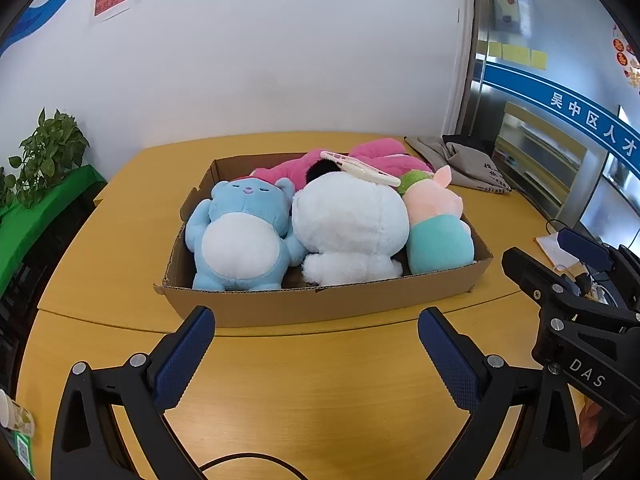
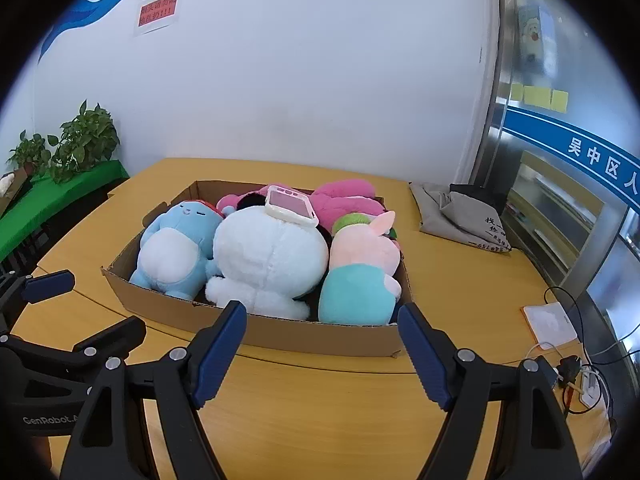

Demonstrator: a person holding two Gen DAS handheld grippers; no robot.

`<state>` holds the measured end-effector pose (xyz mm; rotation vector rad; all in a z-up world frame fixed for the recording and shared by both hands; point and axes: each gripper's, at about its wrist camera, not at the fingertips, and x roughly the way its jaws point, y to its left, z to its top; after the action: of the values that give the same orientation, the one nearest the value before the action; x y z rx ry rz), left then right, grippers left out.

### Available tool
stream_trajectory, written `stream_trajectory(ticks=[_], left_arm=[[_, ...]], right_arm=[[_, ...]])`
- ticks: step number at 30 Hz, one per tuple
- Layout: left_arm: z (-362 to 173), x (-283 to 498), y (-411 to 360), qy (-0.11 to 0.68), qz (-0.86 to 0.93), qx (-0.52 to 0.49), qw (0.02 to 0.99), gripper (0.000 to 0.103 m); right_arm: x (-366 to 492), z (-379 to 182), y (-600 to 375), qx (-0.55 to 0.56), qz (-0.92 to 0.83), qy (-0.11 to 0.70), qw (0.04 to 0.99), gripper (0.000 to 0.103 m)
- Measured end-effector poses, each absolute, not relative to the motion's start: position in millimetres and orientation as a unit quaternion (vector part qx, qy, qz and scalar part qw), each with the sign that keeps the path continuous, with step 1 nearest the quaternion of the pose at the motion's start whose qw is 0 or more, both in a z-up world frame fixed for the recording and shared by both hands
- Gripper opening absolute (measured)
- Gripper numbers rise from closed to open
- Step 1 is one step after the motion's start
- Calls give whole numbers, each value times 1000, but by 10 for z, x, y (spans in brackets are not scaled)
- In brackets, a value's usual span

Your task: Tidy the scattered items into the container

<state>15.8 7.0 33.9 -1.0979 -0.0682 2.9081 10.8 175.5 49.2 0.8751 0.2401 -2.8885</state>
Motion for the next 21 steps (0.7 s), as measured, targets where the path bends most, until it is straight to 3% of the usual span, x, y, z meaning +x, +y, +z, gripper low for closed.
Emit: stream_trajectory(ticks=[13, 21], left_arm=[[167, 230, -228, -23, 932, -361, 11, 103], [-619, 361, -1153, -26, 906, -423, -21, 103]], right_arm=[[146, 417, 1754, 305, -946, 68, 90, 78], [-214, -489, 2493, 395, -911, 40, 109, 78]])
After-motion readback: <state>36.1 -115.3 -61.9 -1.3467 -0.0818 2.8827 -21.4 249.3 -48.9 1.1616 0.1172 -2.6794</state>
